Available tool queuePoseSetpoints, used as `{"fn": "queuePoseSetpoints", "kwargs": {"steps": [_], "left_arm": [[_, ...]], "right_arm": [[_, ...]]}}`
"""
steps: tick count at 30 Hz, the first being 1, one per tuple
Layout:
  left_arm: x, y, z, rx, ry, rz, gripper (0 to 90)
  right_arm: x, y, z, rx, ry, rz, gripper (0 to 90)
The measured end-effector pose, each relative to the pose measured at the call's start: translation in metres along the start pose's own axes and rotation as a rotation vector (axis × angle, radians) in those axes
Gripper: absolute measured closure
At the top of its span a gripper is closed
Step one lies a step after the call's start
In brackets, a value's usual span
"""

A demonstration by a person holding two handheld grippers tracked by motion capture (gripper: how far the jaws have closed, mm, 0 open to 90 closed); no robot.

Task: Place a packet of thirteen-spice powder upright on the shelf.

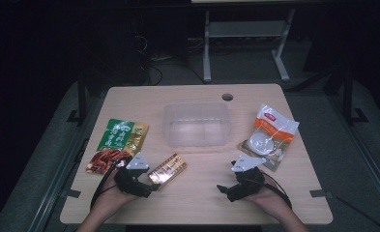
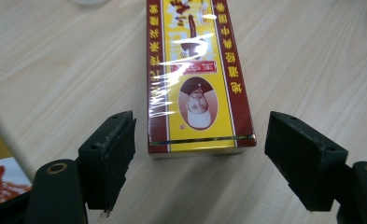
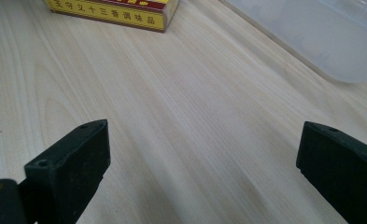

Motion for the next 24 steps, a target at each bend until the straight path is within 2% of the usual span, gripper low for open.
{"fn": "queuePoseSetpoints", "kwargs": {"steps": [3,13,15,17,24], "left_arm": [[0.001,0.005,0.001,0.018,0.003,0.019,23.8],[0.004,0.018,-0.002,0.026,0.032,0.077,24.0],[0.004,0.02,-0.002,0.027,0.025,0.076,27.0],[0.004,0.022,-0.001,0.009,0.004,0.08,28.3],[0.006,0.025,-0.001,0.006,-0.006,0.1,28.6]], "right_arm": [[0.0,0.0,0.0,0.001,-0.003,0.002,2.7],[0.0,0.001,0.0,-0.002,-0.014,0.001,2.7],[0.0,0.001,0.0,-0.002,-0.016,-0.001,2.7],[0.0,0.001,0.0,-0.002,-0.015,-0.001,2.7],[0.0,0.001,0.0,-0.001,-0.015,0.001,2.7]]}}
Point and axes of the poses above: each handheld gripper's, and its own axes: y roughly forward along the jaws, x roughly out of its top, z roughly to its left, the point moved 7 cm from there along y, roughly forward along the jaws, and after that the axes turned 10 degrees about z, right-handed, at the moved point
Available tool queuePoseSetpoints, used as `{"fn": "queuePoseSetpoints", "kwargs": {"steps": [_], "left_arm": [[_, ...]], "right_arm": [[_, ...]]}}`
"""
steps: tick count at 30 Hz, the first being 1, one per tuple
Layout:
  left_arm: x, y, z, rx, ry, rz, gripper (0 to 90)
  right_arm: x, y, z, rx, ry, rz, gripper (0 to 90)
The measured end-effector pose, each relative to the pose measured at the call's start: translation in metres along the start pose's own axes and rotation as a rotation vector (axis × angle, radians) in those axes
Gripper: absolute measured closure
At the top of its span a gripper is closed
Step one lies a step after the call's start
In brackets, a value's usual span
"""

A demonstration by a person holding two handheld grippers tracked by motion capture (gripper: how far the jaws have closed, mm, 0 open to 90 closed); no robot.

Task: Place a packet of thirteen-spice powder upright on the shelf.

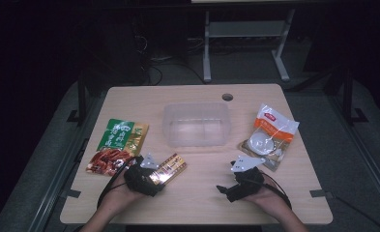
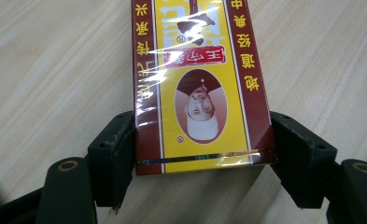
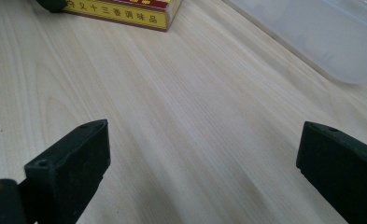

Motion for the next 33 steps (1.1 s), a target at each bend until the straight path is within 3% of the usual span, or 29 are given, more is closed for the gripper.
{"fn": "queuePoseSetpoints", "kwargs": {"steps": [14,23,30,33], "left_arm": [[0.0,-0.001,0.0,0.001,-0.002,0.025,31.1],[-0.001,-0.004,0.005,-0.024,0.028,0.031,31.9],[-0.003,-0.016,0.011,-0.045,0.051,-0.025,32.0],[-0.002,-0.024,0.011,-0.069,0.084,-0.092,32.0]], "right_arm": [[0.0,0.0,0.001,0.0,0.003,-0.001,2.7],[0.0,-0.001,0.0,0.003,0.001,-0.001,2.7],[0.0,-0.002,0.0,0.008,0.015,0.002,3.3],[0.001,-0.003,0.0,0.03,0.004,-0.003,4.0]]}}
Point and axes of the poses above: each handheld gripper's, and its own axes: y roughly forward along the jaws, x roughly out of its top, z roughly to its left, the point moved 7 cm from there along y, roughly forward along the jaws, and after that the axes turned 10 degrees about z, right-handed, at the moved point
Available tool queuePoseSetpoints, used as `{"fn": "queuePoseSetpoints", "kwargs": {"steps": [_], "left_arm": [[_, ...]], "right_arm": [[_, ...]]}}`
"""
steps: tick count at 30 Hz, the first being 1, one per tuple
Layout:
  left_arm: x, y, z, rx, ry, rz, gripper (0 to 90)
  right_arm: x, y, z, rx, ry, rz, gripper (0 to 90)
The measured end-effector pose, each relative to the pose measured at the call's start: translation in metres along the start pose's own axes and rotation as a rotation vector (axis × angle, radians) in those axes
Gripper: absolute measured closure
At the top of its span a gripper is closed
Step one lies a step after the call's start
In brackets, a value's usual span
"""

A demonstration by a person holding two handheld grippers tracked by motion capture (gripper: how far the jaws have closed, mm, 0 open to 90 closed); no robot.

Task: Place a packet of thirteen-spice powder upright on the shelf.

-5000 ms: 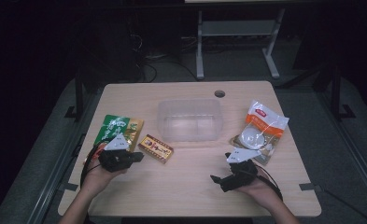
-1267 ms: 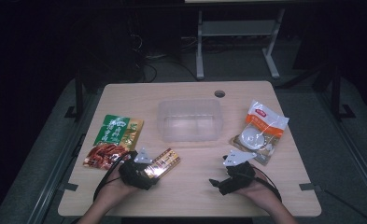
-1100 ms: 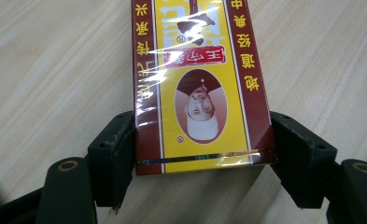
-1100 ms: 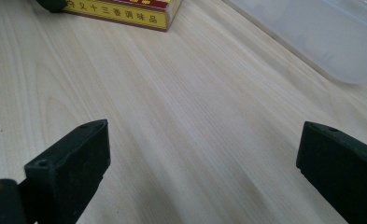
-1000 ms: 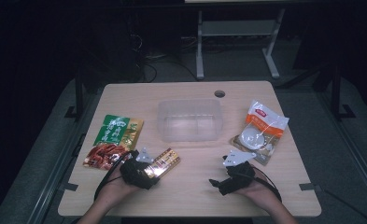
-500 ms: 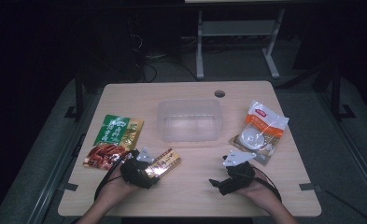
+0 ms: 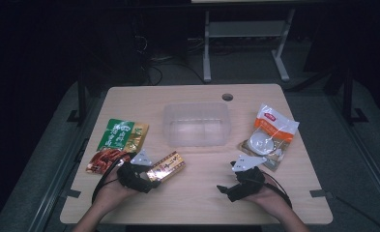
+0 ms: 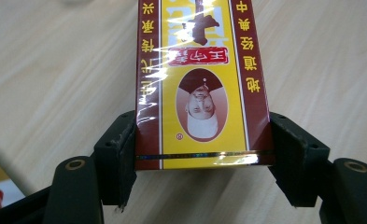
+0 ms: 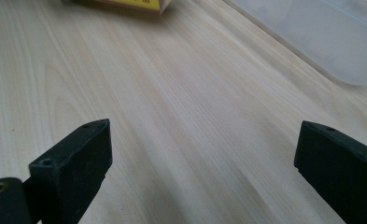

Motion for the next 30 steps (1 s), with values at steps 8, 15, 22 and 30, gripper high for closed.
{"fn": "queuePoseSetpoints", "kwargs": {"steps": [8,15,22,30], "left_arm": [[0.007,-0.016,-0.006,-0.065,0.036,-0.135,32.0],[0.013,-0.023,-0.013,-0.118,0.074,-0.243,32.0],[0.018,-0.024,-0.019,-0.164,0.102,-0.312,32.0],[0.022,-0.026,-0.024,-0.188,0.129,-0.34,32.0]], "right_arm": [[0.008,-0.011,0.016,0.096,-0.081,0.011,5.3],[0.013,-0.015,0.034,0.208,-0.136,0.028,5.4],[0.023,-0.023,0.029,0.249,-0.187,0.017,5.4],[0.037,-0.036,0.025,0.318,-0.184,-0.004,6.8]]}}
Point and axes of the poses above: each handheld gripper's, and its own axes: y roughly forward along the jaws, x roughly out of its top, z roughly to its left, the point moved 7 cm from there along y, roughly forward along the jaws, and after that the axes turned 10 degrees about z, right-handed, at the moved point
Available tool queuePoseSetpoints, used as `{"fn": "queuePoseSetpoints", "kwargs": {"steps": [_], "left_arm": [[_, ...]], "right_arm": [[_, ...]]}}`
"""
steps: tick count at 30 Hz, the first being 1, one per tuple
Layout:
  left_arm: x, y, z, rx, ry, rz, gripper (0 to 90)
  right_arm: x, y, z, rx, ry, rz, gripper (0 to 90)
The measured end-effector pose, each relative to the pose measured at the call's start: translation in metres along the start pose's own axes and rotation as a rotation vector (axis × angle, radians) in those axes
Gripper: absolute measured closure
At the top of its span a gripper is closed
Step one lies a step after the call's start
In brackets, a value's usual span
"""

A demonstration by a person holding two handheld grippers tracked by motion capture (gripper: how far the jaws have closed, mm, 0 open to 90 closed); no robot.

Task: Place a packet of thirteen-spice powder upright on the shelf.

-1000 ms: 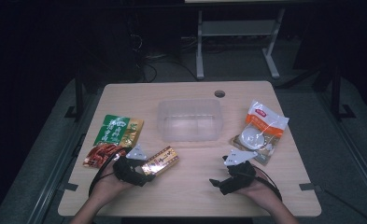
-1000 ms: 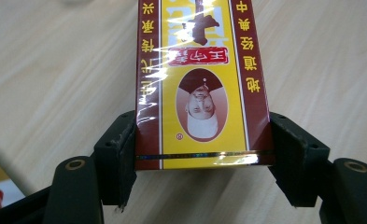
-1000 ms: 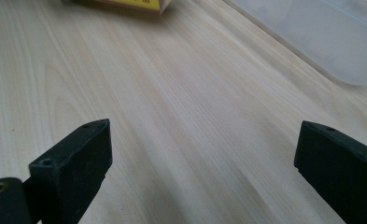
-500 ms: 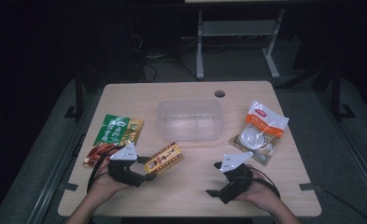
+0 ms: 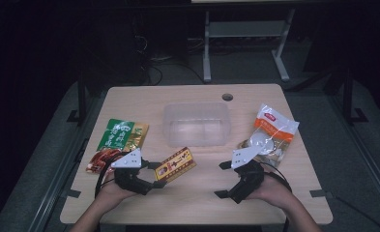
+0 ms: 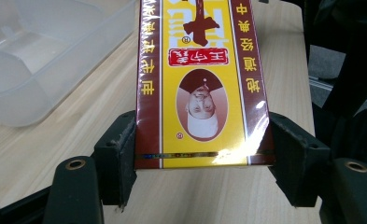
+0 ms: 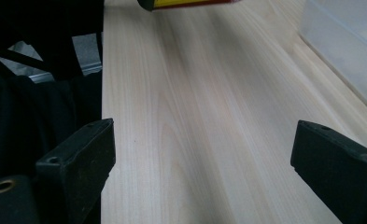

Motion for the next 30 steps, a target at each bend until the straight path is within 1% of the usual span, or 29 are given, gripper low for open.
{"fn": "queuePoseSetpoints", "kwargs": {"steps": [2,3,6,7,8,9,10,12,13,14,15,17,18,19,20,23,24,25,27,28,30], "left_arm": [[0.0,0.0,-0.001,0.001,0.01,-0.003,32.0],[0.0,-0.001,-0.001,-0.002,0.014,-0.005,32.0],[0.001,-0.002,-0.003,-0.007,0.016,-0.017,32.0],[0.001,-0.002,-0.004,-0.01,0.021,-0.018,32.0],[0.001,-0.003,-0.004,-0.012,0.022,-0.02,32.0],[0.001,-0.003,-0.004,-0.012,0.023,-0.022,32.0],[0.001,-0.003,-0.005,-0.013,0.026,-0.024,32.0],[0.002,-0.003,-0.005,-0.018,0.034,-0.031,32.0],[0.002,-0.004,-0.006,-0.023,0.032,-0.032,32.0],[0.002,-0.004,-0.006,-0.023,0.042,-0.035,32.0],[0.002,-0.004,-0.007,-0.026,0.044,-0.037,32.0],[0.002,-0.004,-0.008,-0.033,0.05,-0.038,32.0],[0.002,-0.004,-0.009,-0.038,0.052,-0.038,32.0],[0.002,-0.004,-0.009,-0.039,0.06,-0.037,32.0],[0.002,-0.004,-0.009,-0.047,0.062,-0.038,32.0],[0.003,-0.003,-0.013,-0.078,0.066,-0.054,32.0],[0.004,-0.003,-0.015,-0.084,0.067,-0.062,32.0],[0.004,-0.004,-0.015,-0.088,0.084,-0.057,32.0],[0.004,-0.004,-0.017,-0.1,0.091,-0.054,32.0],[0.004,-0.003,-0.018,-0.101,0.091,-0.061,32.0],[0.003,-0.003,-0.018,-0.107,0.1,-0.053,32.0]], "right_arm": [[0.004,-0.003,-0.004,0.009,-0.003,-0.006,7.3],[0.007,-0.005,-0.004,0.024,0.01,-0.013,7.4],[0.016,-0.007,-0.011,0.038,-0.001,-0.03,7.4],[0.019,-0.008,-0.014,0.036,-0.018,-0.028,7.4],[0.022,-0.008,-0.014,0.045,-0.015,-0.032,7.4],[0.025,-0.008,-0.017,0.043,-0.035,-0.04,7.5],[0.03,-0.008,-0.017,0.067,-0.021,-0.054,7.5],[0.035,-0.008,-0.019,0.08,-0.042,-0.051,7.5],[0.039,-0.007,-0.02,0.088,-0.05,-0.055,7.9],[0.041,-0.007,-0.02,0.106,-0.05,-0.065,9.7],[0.044,-0.007,-0.021,0.111,-0.064,-0.069,10.4],[0.049,-0.006,-0.021,0.121,-0.073,-0.059,11.2],[0.051,-0.005,-0.022,0.119,-0.087,-0.055,11.4],[0.055,-0.004,-0.022,0.132,-0.098,-0.064,11.6],[0.057,-0.003,-0.022,0.134,-0.102,-0.063,11.6],[0.066,0.001,-0.02,0.147,-0.143,-0.054,12.5],[0.069,0.002,-0.019,0.155,-0.159,-0.057,13.2],[0.072,0.003,-0.017,0.17,-0.168,-0.063,13.2],[0.077,0.007,-0.015,0.179,-0.195,-0.067,13.2],[0.08,0.008,-0.014,0.184,-0.203,-0.067,13.2],[0.084,0.01,-0.011,0.207,-0.219,-0.083,13.7]]}}
Point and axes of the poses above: each handheld gripper's, and its own axes: y roughly forward along the jaws, x roughly out of its top, z roughly to its left, the point moved 7 cm from there along y, roughly forward along the jaws, and after that the axes turned 10 degrees about z, right-handed, at the moved point
